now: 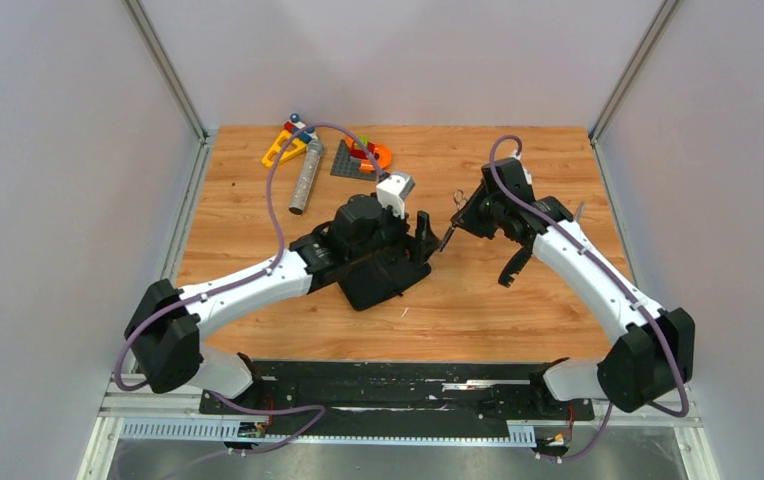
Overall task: Sort the hair-cutting tools
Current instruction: Pick up the scissors from the center of the board.
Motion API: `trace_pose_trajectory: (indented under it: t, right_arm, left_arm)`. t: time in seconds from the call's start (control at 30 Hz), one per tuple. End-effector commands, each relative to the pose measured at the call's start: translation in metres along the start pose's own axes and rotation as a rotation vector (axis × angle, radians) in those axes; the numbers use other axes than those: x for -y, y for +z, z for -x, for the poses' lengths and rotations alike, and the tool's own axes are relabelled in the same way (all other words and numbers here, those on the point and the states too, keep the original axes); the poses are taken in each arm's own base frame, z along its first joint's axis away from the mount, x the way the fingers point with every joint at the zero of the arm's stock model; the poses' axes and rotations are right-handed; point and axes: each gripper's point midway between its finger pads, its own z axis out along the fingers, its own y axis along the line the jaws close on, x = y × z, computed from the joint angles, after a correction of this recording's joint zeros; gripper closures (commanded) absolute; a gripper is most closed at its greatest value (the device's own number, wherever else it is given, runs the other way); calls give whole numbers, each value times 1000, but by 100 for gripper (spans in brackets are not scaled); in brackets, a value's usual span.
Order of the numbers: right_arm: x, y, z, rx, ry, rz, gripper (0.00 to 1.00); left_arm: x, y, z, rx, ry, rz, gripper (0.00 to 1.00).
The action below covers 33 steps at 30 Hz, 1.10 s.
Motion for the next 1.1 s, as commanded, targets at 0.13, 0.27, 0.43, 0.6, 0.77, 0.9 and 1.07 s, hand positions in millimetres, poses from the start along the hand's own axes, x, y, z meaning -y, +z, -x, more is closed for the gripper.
trace_pose_trajectory:
  t: [0.13, 0.27, 0.43, 0.6, 0.77, 0.9, 1.07]
  right_arm:
    - [-21, -39, 4, 34, 317, 129, 100]
    - [-20, -48, 4, 42, 397, 145, 100]
    - [-15, -55, 4, 65, 470, 153, 100]
    - [-17, -62, 8, 83, 494, 177, 100]
    - [-17, -61, 6, 73, 508, 184, 100]
    - [-19, -60, 6, 67, 513, 187, 100]
    - [-20, -57, 4, 55, 512, 195, 100]
  left_arm:
    - [33, 16, 30, 151, -37, -71, 8]
    - [38, 20, 29, 156, -55, -89, 18]
    - [41, 24, 26, 145, -80, -106, 30]
    - [43, 29, 23, 135, -105, -118, 33]
    - [51, 33, 18, 119, -122, -160, 38]
    - [53, 34, 15, 113, -126, -172, 50]
    - [51, 32, 22, 136, -116, -157, 78]
